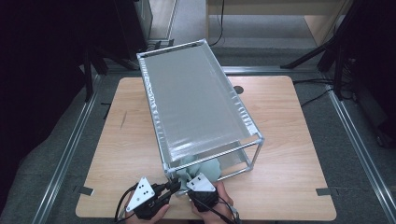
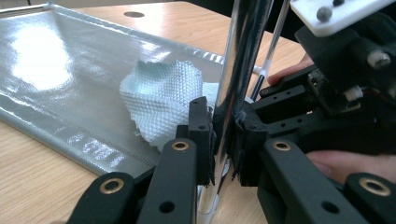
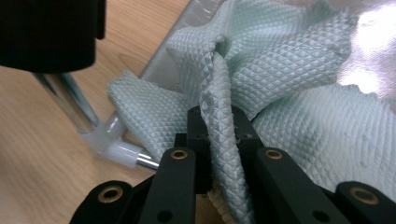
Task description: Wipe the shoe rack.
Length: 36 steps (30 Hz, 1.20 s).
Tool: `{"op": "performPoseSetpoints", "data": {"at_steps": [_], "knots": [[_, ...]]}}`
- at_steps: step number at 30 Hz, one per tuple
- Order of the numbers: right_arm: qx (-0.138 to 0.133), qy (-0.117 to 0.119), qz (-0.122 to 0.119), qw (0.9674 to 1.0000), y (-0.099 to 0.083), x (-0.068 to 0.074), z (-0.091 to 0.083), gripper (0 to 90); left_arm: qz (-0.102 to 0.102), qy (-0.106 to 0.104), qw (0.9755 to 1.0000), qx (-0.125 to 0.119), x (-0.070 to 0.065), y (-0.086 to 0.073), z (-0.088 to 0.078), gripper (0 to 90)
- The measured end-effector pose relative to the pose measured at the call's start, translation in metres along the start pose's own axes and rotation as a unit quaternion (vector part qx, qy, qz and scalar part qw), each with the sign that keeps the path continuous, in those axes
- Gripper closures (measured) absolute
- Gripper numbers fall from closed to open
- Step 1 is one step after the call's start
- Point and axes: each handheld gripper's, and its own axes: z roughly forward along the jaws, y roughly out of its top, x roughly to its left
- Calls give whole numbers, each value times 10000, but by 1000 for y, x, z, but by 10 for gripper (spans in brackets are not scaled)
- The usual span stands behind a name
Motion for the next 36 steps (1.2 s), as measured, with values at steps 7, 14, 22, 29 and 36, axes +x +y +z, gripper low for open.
{"op": "performPoseSetpoints", "data": {"at_steps": [7, 14, 22, 29, 36], "knots": [[77, -733, 520, 9959, -13, -60, -12, 821, 9, 9, 10000, -5, 1, 0, -1, 802], [65, -1363, 1104, 9845, -23, -104, -28, 825, -9, 55, 10000, -10, 2, 0, -2, 802], [74, -450, 560, 9974, -6, -33, -4, 827, -35, 56, 10000, -24, 2, -1, -2, 802], [13, -184, 195, 9996, 0, -12, 6, 824, -39, 83, 10000, -18, 5, -1, -5, 802], [4, -736, 561, 9957, -18, -65, -25, 824, -50, 107, 9999, -24, 5, -1, -5, 802]]}}
